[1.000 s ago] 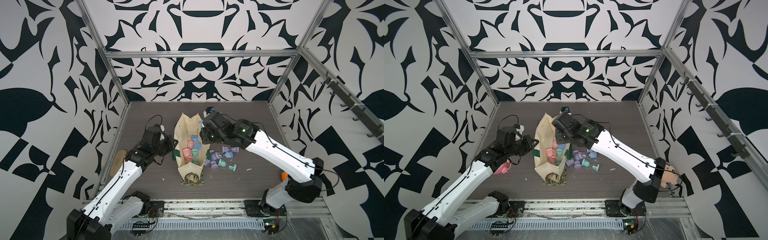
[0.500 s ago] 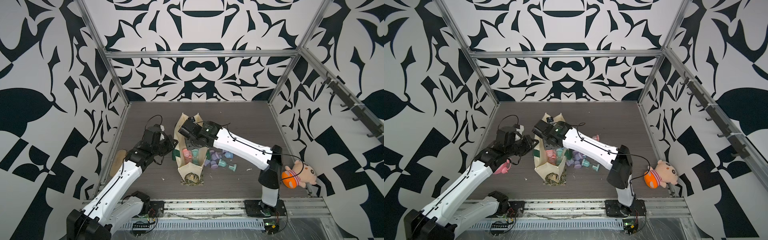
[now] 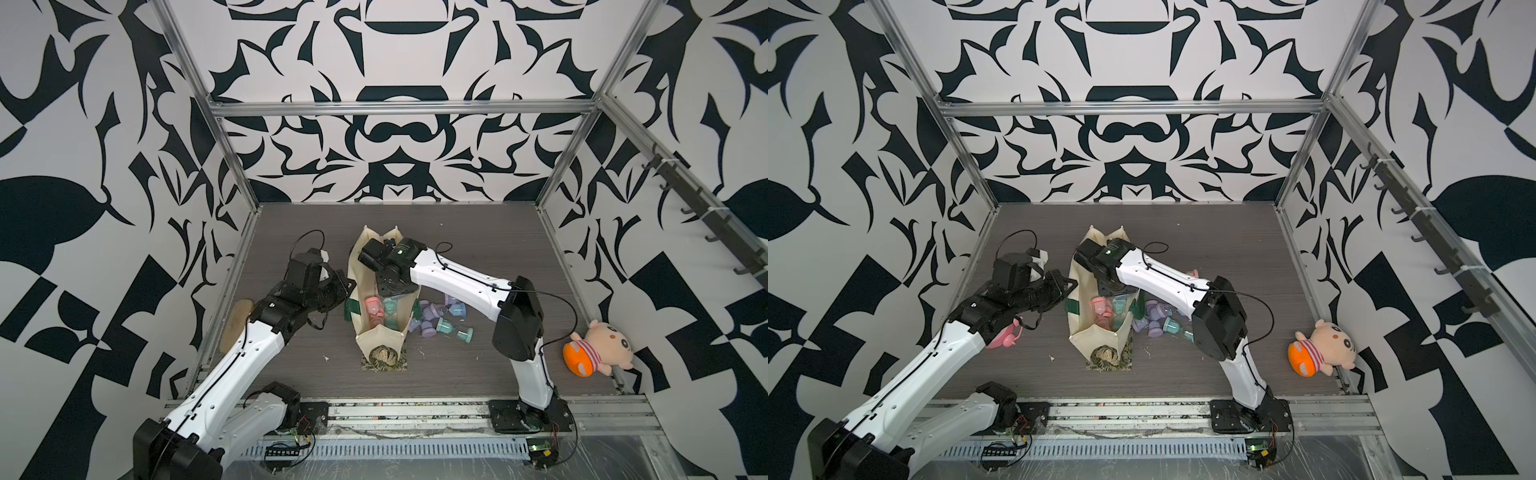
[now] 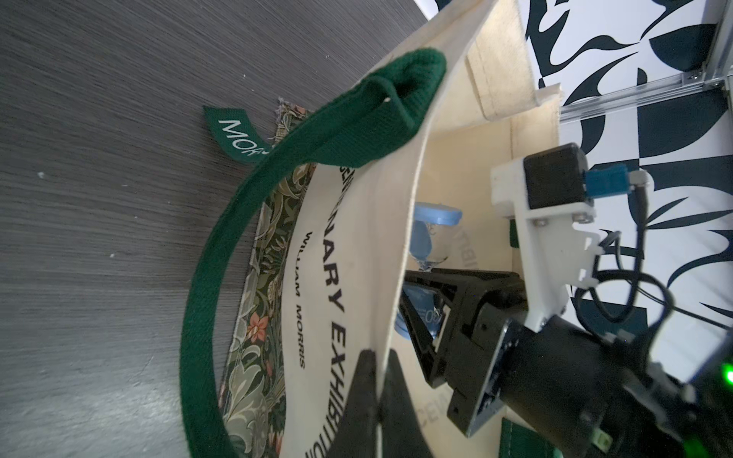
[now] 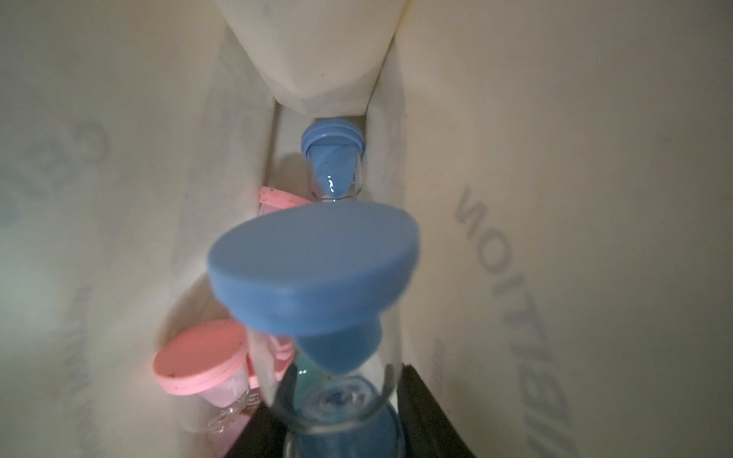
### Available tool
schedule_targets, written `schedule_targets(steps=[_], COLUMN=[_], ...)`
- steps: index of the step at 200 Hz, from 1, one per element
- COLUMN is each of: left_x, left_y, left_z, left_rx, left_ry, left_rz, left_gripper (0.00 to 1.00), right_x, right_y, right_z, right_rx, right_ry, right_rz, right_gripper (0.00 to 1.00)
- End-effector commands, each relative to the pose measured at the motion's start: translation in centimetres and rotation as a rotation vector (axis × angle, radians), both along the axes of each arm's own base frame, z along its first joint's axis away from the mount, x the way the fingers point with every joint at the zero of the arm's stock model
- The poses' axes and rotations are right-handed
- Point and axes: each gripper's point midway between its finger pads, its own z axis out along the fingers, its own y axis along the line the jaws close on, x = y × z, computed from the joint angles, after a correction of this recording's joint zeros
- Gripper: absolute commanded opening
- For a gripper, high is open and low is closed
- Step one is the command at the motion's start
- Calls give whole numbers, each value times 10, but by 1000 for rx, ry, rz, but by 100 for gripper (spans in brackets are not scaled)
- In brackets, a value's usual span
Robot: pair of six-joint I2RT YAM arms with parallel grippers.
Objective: Put the hourglass into the canvas bag
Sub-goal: Place the hourglass in the canvas bag, then pick up the hourglass from the center of the board.
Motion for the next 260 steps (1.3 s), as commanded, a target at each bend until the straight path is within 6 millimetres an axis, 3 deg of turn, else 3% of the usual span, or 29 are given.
schedule_targets(steps=[1, 40, 91, 119, 152, 173, 213, 237, 260], left_x=[1, 2, 2, 2, 1, 0, -1, -1, -1], left_y=[-2, -2, -2, -3, -2, -1, -1, -1, 0], left_z=[9, 6, 4, 5, 6, 6, 6, 5, 3], left_rx=[0, 3, 4, 3, 2, 2, 2, 3, 5], left_ry=[-24, -19, -17, -18, -21, -21, -23, -23, -19], left_rz=[-16, -14, -15, -16, -14, -15, -14, -13, -12], left_gripper=[0, 0, 0, 0, 0, 0, 0, 0, 0], right_x=[0, -5, -24, -30, -36, -37, -33, -34, -32], right_y=[1, 7, 16, -3, -45, -78, -139, -158, -158], right_z=[32, 67, 139, 170, 192, 189, 153, 127, 92], right_rx=[56, 91, 178, 219, 220, 202, 214, 233, 303], right_ry=[-56, -118, -278, -349, -435, -449, -355, -293, -191], right_rz=[2, 37, 114, 94, 20, -44, -205, -259, -283], right_gripper=[54, 57, 57, 57, 59, 60, 61, 65, 68])
